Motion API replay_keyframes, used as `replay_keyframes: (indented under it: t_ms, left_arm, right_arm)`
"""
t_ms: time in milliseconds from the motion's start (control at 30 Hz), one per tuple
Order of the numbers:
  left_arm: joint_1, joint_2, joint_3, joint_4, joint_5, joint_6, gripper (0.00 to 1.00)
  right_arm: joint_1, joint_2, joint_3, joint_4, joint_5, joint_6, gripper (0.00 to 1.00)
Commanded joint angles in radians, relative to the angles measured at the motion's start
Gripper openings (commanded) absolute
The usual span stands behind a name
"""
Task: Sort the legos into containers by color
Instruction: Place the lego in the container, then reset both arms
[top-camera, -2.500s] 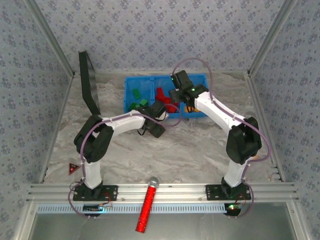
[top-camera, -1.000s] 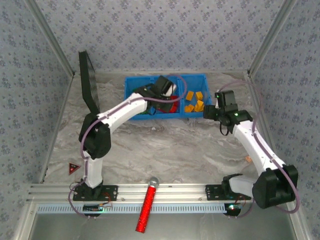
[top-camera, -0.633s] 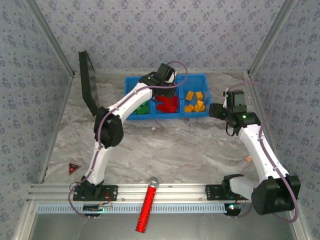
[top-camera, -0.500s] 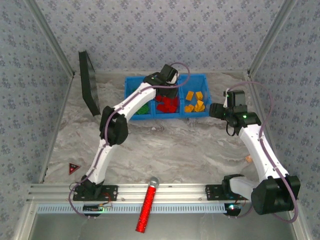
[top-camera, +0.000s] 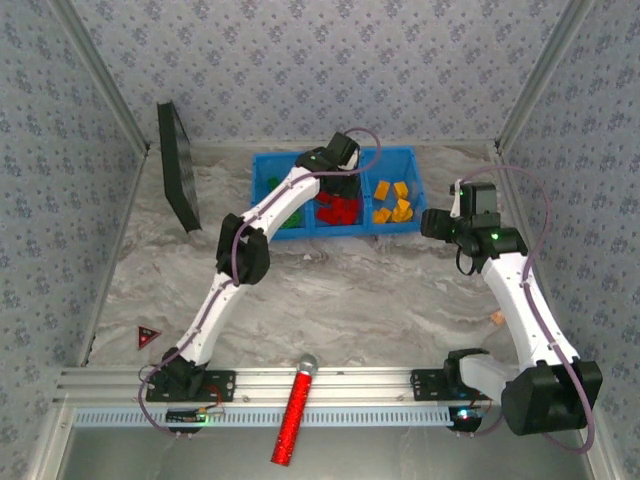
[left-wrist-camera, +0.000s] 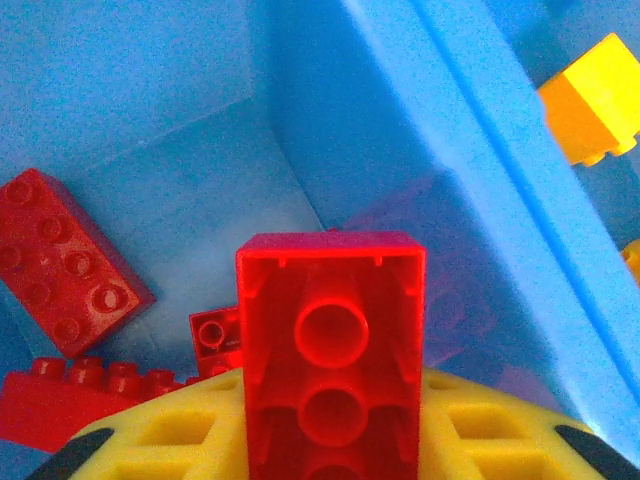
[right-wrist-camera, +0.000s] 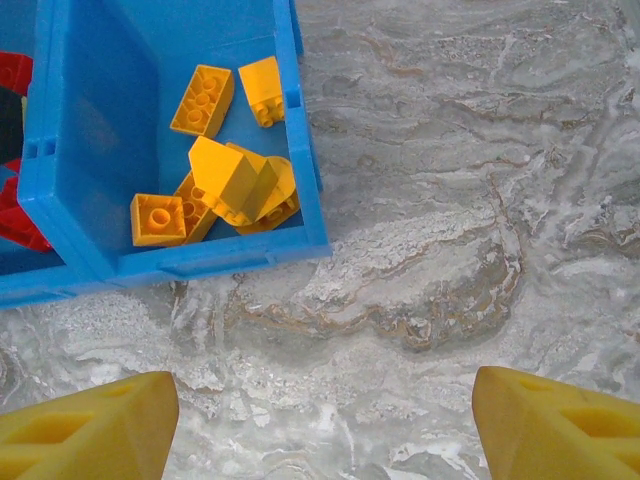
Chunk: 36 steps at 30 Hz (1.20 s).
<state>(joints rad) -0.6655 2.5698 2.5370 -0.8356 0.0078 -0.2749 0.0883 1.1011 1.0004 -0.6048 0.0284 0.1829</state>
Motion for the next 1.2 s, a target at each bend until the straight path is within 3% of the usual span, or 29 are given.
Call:
replay_keyframes:
  t_ms: [0,333,633,733,833,967,1033,1100,1133,1167]
  left_arm:
    - [-0.003,0.040,0.035,-0.014,0.032,-0.025,0.41]
    - [0.001,-0.029,-0.022,-0.008,0.002,-0.016,0.46]
    - [0.000,-0.331,-0.231,0.097,-0.050,0.062,0.51]
    - [0.000,-0.466,-0.334,0.148,-0.098,0.084,0.54]
    - [0.001,-0.626,-0.484,0.231,-0.187,0.117,0.59]
    - [0.021,-0.896,-0.823,0.423,-0.321,0.206,0.70]
    - [0.061,-1.020,-0.988,0.488,-0.354,0.214,0.79]
    - [0.132,-1.149,-1.169,0.556,-0.350,0.185,0.89]
    - [0.166,-1.203,-1.252,0.597,-0.345,0.175,0.98]
    - [0.201,-1.264,-1.350,0.646,-0.353,0.168,0.99]
  right_arm:
    - [-0.009,-0.015,0.018,-0.015,-0.025,-0.019,0.79]
    - [-0.016,-0.004,0.000,-0.001,-0.048,-0.014,0.79]
    - [-0.016,0.036,-0.030,0.092,-0.062,0.004,0.80]
    - [-0.015,0.054,-0.048,0.139,-0.049,0.008,0.85]
    - [-0.012,0.050,-0.102,0.226,0.001,-0.038,0.86]
    - [-0.020,-0.004,-0.274,0.468,0.081,-0.103,0.89]
    - [-0.024,-0.019,-0.365,0.614,0.058,-0.149,0.91]
    - [-0.029,-0.006,-0.435,0.740,0.027,-0.185,1.00]
    - [-0.033,0.007,-0.453,0.782,0.017,-0.196,1.00]
    - [-0.033,0.024,-0.478,0.841,0.008,-0.208,1.00]
